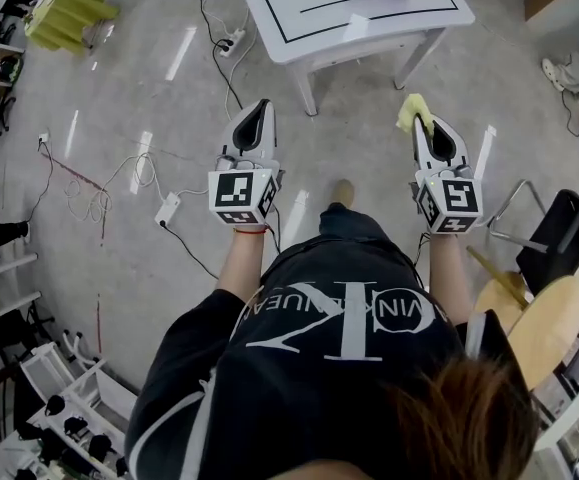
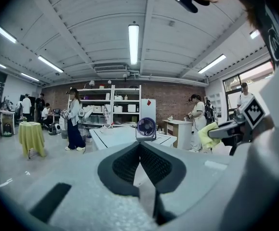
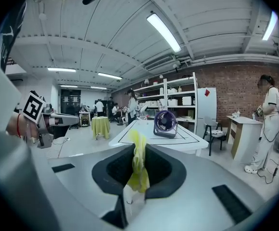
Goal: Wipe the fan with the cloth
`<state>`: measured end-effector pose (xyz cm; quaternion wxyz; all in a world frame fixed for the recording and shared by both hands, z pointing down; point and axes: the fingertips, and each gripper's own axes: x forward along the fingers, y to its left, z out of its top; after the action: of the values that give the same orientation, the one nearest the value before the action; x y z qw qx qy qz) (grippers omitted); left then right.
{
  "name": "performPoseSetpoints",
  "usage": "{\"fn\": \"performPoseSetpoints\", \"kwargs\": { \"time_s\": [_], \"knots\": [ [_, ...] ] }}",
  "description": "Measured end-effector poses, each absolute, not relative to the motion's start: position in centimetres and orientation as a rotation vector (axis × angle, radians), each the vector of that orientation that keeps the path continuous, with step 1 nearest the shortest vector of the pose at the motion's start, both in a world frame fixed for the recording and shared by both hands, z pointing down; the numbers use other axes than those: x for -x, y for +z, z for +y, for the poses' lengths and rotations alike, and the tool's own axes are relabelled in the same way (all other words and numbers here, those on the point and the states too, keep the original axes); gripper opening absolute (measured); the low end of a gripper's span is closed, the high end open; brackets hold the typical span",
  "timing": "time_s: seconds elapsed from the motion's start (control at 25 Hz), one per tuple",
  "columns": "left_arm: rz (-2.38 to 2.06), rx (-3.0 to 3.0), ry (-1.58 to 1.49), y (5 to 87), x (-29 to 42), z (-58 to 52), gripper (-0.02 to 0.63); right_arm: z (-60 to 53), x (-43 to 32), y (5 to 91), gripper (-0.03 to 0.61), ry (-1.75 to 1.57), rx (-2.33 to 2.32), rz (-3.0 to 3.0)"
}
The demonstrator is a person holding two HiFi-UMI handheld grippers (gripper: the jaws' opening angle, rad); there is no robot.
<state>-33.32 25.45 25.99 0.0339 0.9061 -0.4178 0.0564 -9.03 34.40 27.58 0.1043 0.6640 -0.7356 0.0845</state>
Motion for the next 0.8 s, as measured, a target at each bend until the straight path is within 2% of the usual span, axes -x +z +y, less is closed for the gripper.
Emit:
{"fn": "performPoseSetpoints", "kwargs": {
  "time_s": [0.36, 0.8],
  "knots": [
    [-1.232, -2.834, 0.165, 25.2, 28.5, 19.0, 0.011, 27.9, 5.8, 27.3, 0.044, 0.236, -1.959, -2.175],
    [-1.158, -2.842, 0.264, 26.6, 27.2, 14.2, 0.011, 23.3, 5.5, 28.6, 0.044, 0.291, -1.953, -2.167]
  ]
}}
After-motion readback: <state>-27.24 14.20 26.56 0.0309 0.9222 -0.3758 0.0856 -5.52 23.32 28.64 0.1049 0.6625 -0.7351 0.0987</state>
